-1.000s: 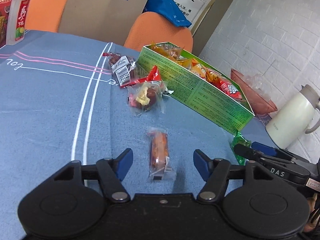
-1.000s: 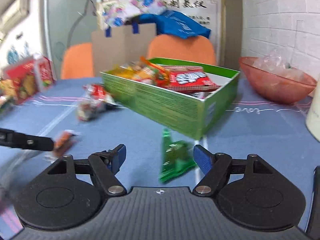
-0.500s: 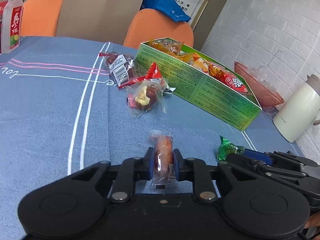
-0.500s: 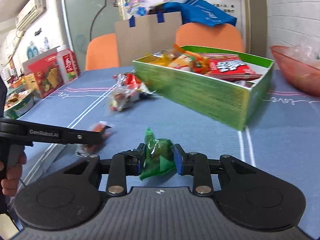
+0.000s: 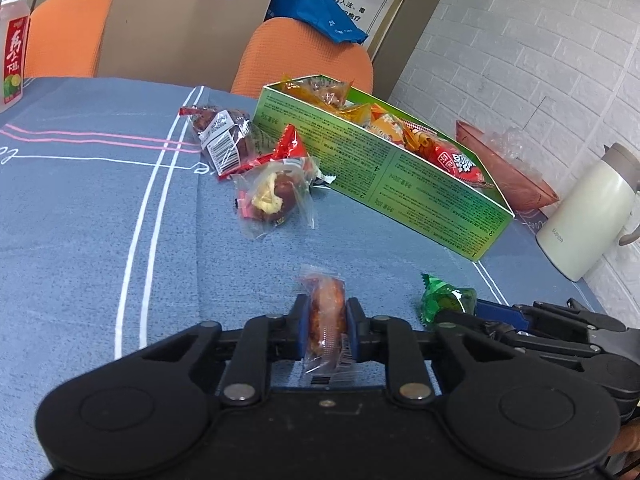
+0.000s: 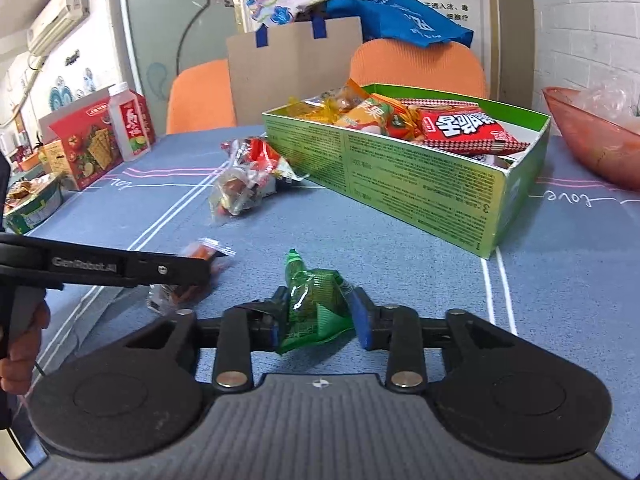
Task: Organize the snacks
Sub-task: 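Carry the stick packet and green candy into the green box and open both grippers, then grasp a clear candy bag with the left gripper while the right grasps another clear bag, then carry both clear candy bags into the green box and open both grippers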
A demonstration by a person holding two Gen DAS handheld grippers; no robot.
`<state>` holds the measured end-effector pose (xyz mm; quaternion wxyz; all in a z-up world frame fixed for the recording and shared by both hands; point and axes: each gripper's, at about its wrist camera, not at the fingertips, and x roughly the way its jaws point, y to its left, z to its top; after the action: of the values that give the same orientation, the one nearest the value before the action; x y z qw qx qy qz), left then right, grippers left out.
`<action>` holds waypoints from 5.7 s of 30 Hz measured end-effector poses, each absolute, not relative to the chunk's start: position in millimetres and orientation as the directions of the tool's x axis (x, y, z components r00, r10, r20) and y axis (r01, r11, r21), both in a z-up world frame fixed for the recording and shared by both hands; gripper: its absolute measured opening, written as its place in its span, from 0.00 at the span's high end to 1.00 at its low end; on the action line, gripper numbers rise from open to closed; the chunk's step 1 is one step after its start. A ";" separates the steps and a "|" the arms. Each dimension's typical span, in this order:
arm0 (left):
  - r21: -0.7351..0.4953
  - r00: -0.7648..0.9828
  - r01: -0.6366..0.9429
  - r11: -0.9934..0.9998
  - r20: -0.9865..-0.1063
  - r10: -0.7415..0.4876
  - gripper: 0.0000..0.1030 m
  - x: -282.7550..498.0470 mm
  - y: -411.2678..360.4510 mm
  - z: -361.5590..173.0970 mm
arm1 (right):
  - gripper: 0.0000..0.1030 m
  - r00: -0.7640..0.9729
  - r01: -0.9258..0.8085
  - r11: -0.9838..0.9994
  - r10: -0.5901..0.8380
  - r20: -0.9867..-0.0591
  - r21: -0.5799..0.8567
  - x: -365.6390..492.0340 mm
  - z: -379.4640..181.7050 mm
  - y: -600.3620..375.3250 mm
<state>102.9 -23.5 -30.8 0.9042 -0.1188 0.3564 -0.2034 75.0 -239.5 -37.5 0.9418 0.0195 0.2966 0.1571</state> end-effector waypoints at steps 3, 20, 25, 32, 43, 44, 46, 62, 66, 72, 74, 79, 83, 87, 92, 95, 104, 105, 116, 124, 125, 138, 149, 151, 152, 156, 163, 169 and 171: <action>-0.399 0.653 0.281 0.873 -0.586 -0.479 0.48 102.8 -22.2 -29.6 | 0.54 0.772 -0.301 0.943 0.328 -0.544 0.141 72.1 -37.4 -239.7; -0.396 0.679 0.455 0.798 -0.426 -0.598 0.48 155.4 -92.5 64.9 | 0.55 0.922 -0.216 0.965 0.250 -0.294 0.146 85.4 32.1 -292.6; -0.404 0.660 0.480 0.779 -0.418 -0.624 0.48 196.1 -127.4 72.3 | 0.55 0.952 -0.150 0.982 0.174 -0.252 0.112 114.5 37.8 -312.0; -0.447 0.639 0.464 0.765 -0.429 -0.638 0.48 242.7 -162.7 63.7 | 0.55 0.967 -0.090 0.993 0.106 -0.230 0.079 154.6 27.4 -336.7; -0.354 0.697 0.423 0.834 -0.460 -0.550 0.00 249.7 -174.6 38.5 | 0.00 0.958 -0.083 0.995 0.096 -0.271 0.059 173.1 -1.8 -349.4; -0.363 0.692 0.419 0.832 -0.465 -0.552 0.00 249.2 -172.9 38.9 | 0.00 0.959 -0.080 0.995 0.092 -0.268 0.054 169.3 -1.3 -349.3; -0.375 0.693 0.410 0.831 -0.465 -0.551 0.00 245.5 -167.6 41.2 | 0.00 0.962 -0.070 0.996 0.081 -0.261 0.051 162.7 1.1 -349.6; -0.285 0.739 0.340 0.896 -0.508 -0.442 0.00 175.2 -111.8 61.1 | 0.00 0.958 -0.165 0.980 0.186 -0.218 0.111 97.4 24.3 -309.5; -0.255 0.755 0.324 0.911 -0.510 -0.411 0.00 159.7 -91.4 57.6 | 0.00 0.941 -0.213 0.970 0.236 -0.242 0.118 87.3 20.6 -288.4; -0.282 0.757 0.293 0.914 -0.516 -0.402 0.00 147.3 -50.6 47.3 | 0.00 0.907 -0.271 0.956 0.292 -0.305 0.111 85.9 13.4 -255.8; -0.310 0.756 0.283 0.908 -0.510 -0.410 0.00 142.9 -31.4 43.0 | 0.00 0.896 -0.290 0.951 0.310 -0.318 0.110 87.0 13.0 -246.1; -0.384 0.761 0.203 0.901 -0.517 -0.392 0.00 133.2 23.5 29.2 | 0.00 0.850 -0.353 0.929 0.367 -0.377 0.109 90.6 6.3 -221.7; -0.424 0.768 0.162 0.891 -0.513 -0.384 0.00 121.7 56.0 23.6 | 0.00 0.812 -0.395 0.913 0.399 -0.426 0.101 101.9 -4.3 -195.8; -0.432 0.769 0.150 0.889 -0.514 -0.380 0.00 113.0 72.7 20.2 | 0.00 0.795 -0.398 0.913 0.395 -0.461 0.095 124.3 -10.3 -171.7; -0.448 0.757 0.158 0.880 -0.517 -0.400 0.00 111.1 79.1 16.7 | 0.00 0.778 -0.348 0.929 0.360 -0.515 0.123 160.9 -20.6 -155.0; -0.460 0.738 0.181 0.869 -0.521 -0.429 0.00 111.6 76.7 12.2 | 0.36 0.745 -0.357 0.917 0.396 -0.536 0.181 168.3 -31.0 -159.4; -0.491 0.598 0.308 0.815 -0.566 -0.568 0.00 118.3 18.3 -10.6 | 0.33 0.706 -0.430 0.879 0.471 -0.529 0.208 97.7 -30.3 -184.1; -0.484 0.583 0.314 0.817 -0.581 -0.568 0.00 121.1 9.8 -14.1 | 0.29 0.706 -0.434 0.876 0.477 -0.524 0.212 91.9 -30.6 -185.5; -0.444 0.570 0.303 0.843 -0.624 -0.534 0.00 138.3 -18.5 -21.0 | 0.14 0.713 -0.410 0.876 0.482 -0.509 0.255 86.4 -34.2 -200.3; -0.415 0.583 0.323 0.851 -0.621 -0.524 0.00 135.6 -24.8 -23.8 | 0.14 0.701 -0.436 0.860 0.508 -0.501 0.263 87.9 -34.7 -195.3; -0.409 0.587 0.324 0.853 -0.620 -0.520 0.00 134.5 -25.7 -23.6 | 0.19 0.698 -0.439 0.859 0.510 -0.504 0.262 89.1 -35.5 -193.8; -0.395 0.640 0.399 0.828 -0.527 -0.560 0.00 137.0 -48.2 18.2 | 0.35 0.773 -0.408 0.889 0.458 -0.439 0.209 84.7 -10.2 -208.1; -0.376 0.612 0.535 0.757 -0.445 -0.653 0.00 184.9 -119.4 63.6 | 0.35 0.890 -0.309 0.937 0.345 -0.298 0.162 108.0 28.6 -265.0; -0.371 0.599 0.559 0.742 -0.438 -0.670 0.00 196.4 -137.2 65.0 | 0.35 0.907 -0.280 0.947 0.315 -0.279 0.159 114.7 31.6 -278.6; -0.369 0.594 0.566 0.737 -0.437 -0.675 0.00 202.9 -145.5 64.8 | 0.35 0.914 -0.264 0.951 0.299 -0.275 0.159 119.1 32.7 -285.9; -0.385 0.577 0.567 0.728 -0.445 -0.685 0.00 227.2 -169.3 55.4 | 0.35 0.922 -0.218 0.960 0.262 -0.285 0.178 143.6 28.8 -311.1; -0.399 0.570 0.551 0.733 -0.462 -0.680 0.00 258.6 -191.9 40.7 | 0.36 0.916 -0.192 0.963 0.245 -0.316 0.189 175.2 12.4 -335.0; -0.379 0.562 0.542 0.750 -0.500 -0.659 0.00 278.8 -215.6 31.3 | 0.36 0.929 -0.145 0.971 0.200 -0.311 0.193 189.2 3.7 -348.9; -0.389 0.561 0.532 0.752 -0.504 -0.657 0.00 283.6 -217.9 23.0 | 0.36 0.928 -0.128 0.973 0.185 -0.323 0.190 195.1 -3.0 -351.4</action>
<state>283.6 -217.9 23.0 0.8781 -0.0966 0.3240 -0.3386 195.1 -351.4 -3.1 0.9784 0.0832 0.1718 0.0798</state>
